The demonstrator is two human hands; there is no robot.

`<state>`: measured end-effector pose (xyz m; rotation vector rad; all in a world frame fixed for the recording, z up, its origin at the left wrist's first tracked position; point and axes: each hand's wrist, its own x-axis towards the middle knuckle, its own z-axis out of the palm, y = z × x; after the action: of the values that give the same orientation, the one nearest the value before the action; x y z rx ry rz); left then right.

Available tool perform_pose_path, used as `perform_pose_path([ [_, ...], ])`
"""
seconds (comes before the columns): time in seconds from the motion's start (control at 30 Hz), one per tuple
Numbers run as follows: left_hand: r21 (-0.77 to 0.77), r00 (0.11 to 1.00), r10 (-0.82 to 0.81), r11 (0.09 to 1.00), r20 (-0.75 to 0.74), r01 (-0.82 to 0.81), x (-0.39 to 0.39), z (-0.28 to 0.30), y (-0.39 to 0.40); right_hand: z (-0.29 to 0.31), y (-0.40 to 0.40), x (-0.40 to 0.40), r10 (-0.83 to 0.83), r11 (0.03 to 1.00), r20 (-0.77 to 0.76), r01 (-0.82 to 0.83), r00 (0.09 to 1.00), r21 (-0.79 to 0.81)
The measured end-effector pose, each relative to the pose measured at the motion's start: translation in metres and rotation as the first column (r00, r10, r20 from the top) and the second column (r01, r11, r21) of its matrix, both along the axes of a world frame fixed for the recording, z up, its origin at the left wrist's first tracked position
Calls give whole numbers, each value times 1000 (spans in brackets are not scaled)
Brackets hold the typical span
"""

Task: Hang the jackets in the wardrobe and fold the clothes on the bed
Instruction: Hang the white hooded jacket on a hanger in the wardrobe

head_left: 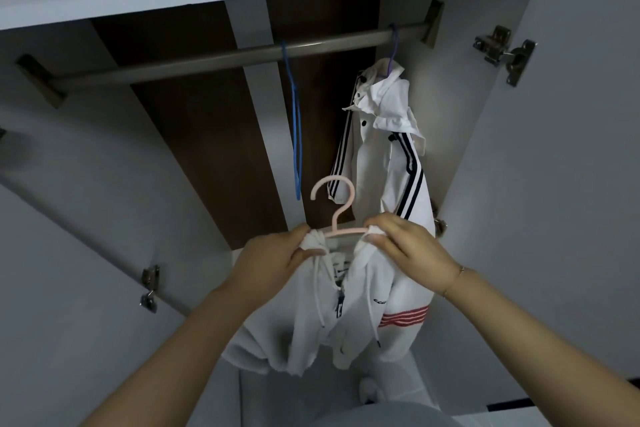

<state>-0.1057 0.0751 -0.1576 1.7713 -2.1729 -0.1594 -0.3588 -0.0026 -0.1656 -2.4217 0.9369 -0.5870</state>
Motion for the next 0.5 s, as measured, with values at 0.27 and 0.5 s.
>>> perform_pose_path([
  [0.27,-20,987,-6,1000,-161,3,14,0,-3,7,-5,-26,-30,992,-97,18,995,-124],
  [0.5,-52,951,-116,993,-287,105,0,5,-53,19,-16,-22,-87,995,-90,84,992,-45],
])
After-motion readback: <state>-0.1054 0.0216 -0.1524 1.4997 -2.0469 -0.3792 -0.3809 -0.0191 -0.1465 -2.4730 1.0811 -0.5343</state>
